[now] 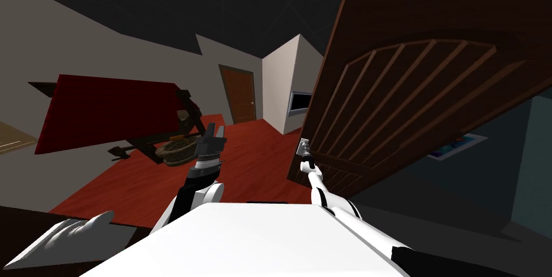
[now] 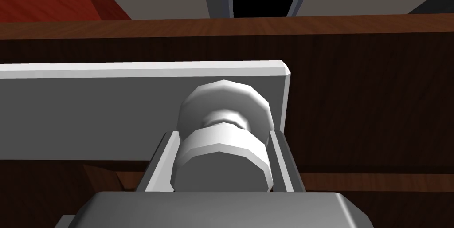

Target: Push the door open

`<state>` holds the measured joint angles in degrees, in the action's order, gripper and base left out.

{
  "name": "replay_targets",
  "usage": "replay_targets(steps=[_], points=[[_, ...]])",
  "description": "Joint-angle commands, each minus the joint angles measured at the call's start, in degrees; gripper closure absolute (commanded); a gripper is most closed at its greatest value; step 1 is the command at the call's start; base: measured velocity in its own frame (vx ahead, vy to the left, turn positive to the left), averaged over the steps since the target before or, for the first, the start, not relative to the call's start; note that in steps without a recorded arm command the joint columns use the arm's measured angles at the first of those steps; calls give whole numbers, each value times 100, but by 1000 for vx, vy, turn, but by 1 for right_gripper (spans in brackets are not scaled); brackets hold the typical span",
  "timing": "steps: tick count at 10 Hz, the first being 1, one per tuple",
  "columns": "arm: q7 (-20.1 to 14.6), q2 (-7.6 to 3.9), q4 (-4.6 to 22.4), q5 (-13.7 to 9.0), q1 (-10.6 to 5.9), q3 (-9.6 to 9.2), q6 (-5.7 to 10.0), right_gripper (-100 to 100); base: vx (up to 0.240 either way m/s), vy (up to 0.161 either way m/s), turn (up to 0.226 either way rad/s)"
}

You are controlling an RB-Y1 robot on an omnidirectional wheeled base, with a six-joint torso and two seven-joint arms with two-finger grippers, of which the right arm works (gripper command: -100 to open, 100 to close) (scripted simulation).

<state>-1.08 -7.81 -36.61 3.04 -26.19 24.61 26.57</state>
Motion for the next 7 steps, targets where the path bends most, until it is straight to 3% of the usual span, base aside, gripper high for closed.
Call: replay_targets(steps=[1, 3, 4, 7], points=[[46, -61, 23, -35, -15, 110, 39, 100, 203, 80, -66], [84, -113, 18, -74, 5, 220, 36, 100, 204, 88, -70], [65, -93, 50, -62, 3, 183, 28, 100, 94, 26, -32], [128, -177, 20, -119, 40, 386, 26, 100, 184, 56, -53]])
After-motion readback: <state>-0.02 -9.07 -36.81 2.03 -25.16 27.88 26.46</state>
